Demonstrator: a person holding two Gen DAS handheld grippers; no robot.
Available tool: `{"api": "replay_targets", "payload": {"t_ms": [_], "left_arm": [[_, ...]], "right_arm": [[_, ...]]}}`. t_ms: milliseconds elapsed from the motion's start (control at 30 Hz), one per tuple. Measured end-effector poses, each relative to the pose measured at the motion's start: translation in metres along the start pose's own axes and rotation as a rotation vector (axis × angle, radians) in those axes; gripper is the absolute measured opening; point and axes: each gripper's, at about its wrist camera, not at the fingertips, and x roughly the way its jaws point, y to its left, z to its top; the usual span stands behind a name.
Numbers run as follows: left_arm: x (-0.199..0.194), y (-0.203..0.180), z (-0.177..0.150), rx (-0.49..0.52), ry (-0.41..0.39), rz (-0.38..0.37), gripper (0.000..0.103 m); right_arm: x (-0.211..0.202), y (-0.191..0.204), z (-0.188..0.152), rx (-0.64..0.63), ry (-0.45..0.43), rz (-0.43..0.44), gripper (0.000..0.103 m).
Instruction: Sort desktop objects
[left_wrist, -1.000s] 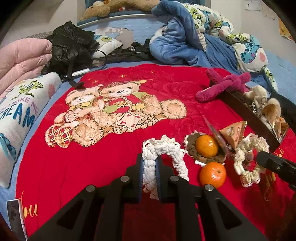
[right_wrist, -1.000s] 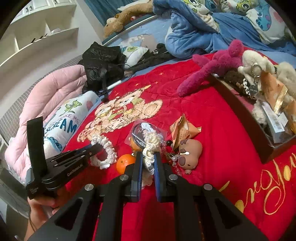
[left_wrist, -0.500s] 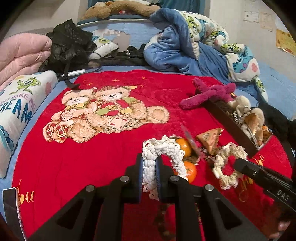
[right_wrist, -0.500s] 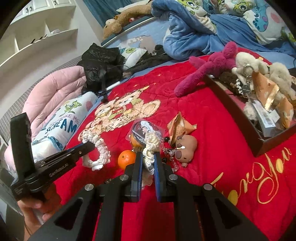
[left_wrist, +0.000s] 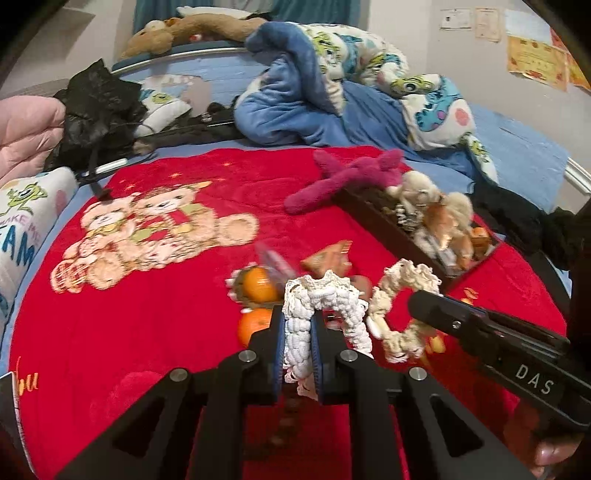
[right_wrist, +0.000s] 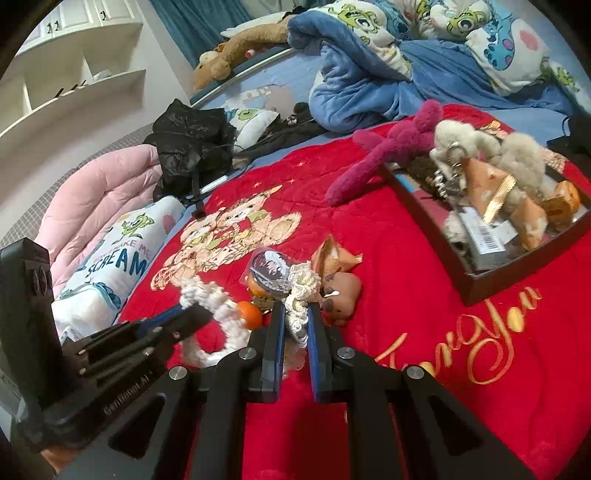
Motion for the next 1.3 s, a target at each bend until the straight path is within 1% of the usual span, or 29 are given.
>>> {"api": "replay_targets", "payload": {"t_ms": [233,400,567,633,700,767,833,933,967,1033,1100,1200,1300], "left_arm": [[0.001,-0.034,0.002,0.038,-0.002,-0.048,0.013],[0.0,-0.063,0.001,0.071,0.0,-0.084,0.013],[-0.005,-0.102,0.004,0.07,0.0,-0.143,0.013],[-0.008,-0.12,0.003,0.074,-0.015,-0.162,0.013],[-0.008,-0.141,0.002,0.095,-0.01,-0.169,0.013],[-0.009,-0.154,0.004,0.094,-0.003,-0.206,0.013],[-0.016,-0.166,0.007,0.106,-0.026,-0.227,0.013],[-0.022,-0.176,0.008,0.14,-0.073,-0.214,0.013],[-0.021,-0.176,0.008,0.134,-0.076,-0.23,0.013],[-0.016,-0.175,0.008,0.117,-0.056,-0.251,0.013],[-0.011,-0.173,0.007,0.117,-0.042,-0.241,0.013],[-0.007,-0.168,0.008,0.096,-0.03,-0.25,0.013],[-0.003,-0.162,0.006,0.098,-0.027,-0.232,0.013]], "right_arm": [[-0.033,-0.023,0.003,0.023,-0.035,-0.056,0.012],[-0.062,-0.046,0.004,0.04,-0.065,-0.1,0.013],[-0.097,-0.074,-0.003,0.062,-0.087,-0.169,0.013],[-0.111,-0.085,-0.006,0.085,-0.099,-0.192,0.013],[-0.126,-0.093,-0.006,0.119,-0.121,-0.212,0.013],[-0.144,-0.096,-0.003,0.134,-0.164,-0.217,0.013],[-0.157,-0.097,-0.003,0.131,-0.196,-0.233,0.013],[-0.171,-0.102,-0.005,0.141,-0.217,-0.257,0.013],[-0.173,-0.104,-0.006,0.146,-0.222,-0.26,0.013],[-0.179,-0.11,-0.01,0.161,-0.236,-0.262,0.013],[-0.18,-0.113,-0.012,0.173,-0.233,-0.269,0.013],[-0.182,-0.115,-0.012,0.175,-0.241,-0.277,0.013],[-0.178,-0.112,-0.008,0.171,-0.251,-0.267,0.013]]}}
